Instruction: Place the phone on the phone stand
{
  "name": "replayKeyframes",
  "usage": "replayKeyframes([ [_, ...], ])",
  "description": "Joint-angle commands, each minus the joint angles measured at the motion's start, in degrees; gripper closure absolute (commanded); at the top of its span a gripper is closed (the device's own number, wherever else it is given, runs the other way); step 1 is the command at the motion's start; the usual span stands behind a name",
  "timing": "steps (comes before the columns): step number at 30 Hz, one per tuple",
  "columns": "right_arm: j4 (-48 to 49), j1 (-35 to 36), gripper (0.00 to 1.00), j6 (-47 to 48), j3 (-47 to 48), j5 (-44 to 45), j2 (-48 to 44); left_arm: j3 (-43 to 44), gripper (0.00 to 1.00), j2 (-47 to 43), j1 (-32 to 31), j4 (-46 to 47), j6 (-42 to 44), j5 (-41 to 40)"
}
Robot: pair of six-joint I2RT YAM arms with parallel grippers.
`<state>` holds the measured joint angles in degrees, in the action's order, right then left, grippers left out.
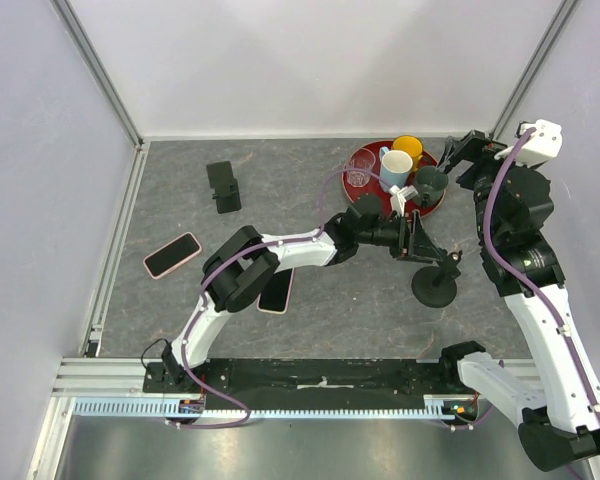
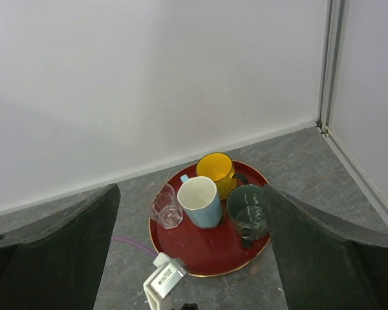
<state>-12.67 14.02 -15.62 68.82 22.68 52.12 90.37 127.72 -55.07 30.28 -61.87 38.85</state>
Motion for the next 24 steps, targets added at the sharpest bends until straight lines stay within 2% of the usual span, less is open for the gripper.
replayKeyframes([
  [1, 2.03, 0.39, 0.02, 0.85, -0.52, 0.88, 0.0, 3.06, 0.34, 0.95, -1.27, 3.03, -2.82, 1.49],
  [8, 2.64, 0.74, 0.02, 1.11, -0.88, 0.53, -0.17, 4.81, 0.56, 1.3, -1.36, 1.71, -2.73, 0.44],
  [11, 3.08, 1.36, 0.02, 2.08, -1.05, 1.22, -0.44, 5.34, 0.74, 0.87, -1.27, 0.13, -2.03, 0.09],
  [12, 3.26, 1.53, 0.02, 2.34, -1.4, 1.49, -0.44, 5.17, 0.85, 0.51, -1.36, -0.39, -1.16, -0.26],
  [14, 3.87, 2.06, 0.02, 3.13, -1.58, 1.49, -0.26, 3.94, 0.97, -1.5, -1.09, -2.58, 0.51, -1.4],
  [20, 6.33, 2.76, 0.02, 3.84, -2.63, -1.66, 1.58, -3.96, 0.98, -11.5, 0.22, -6.02, 2.28, -5.62],
  [24, 8.01, 2.77, 0.02, 4.1, -2.99, -6.83, 4.04, -10.37, 0.98, -18.99, 3.55, -6.11, 1.92, -7.65],
])
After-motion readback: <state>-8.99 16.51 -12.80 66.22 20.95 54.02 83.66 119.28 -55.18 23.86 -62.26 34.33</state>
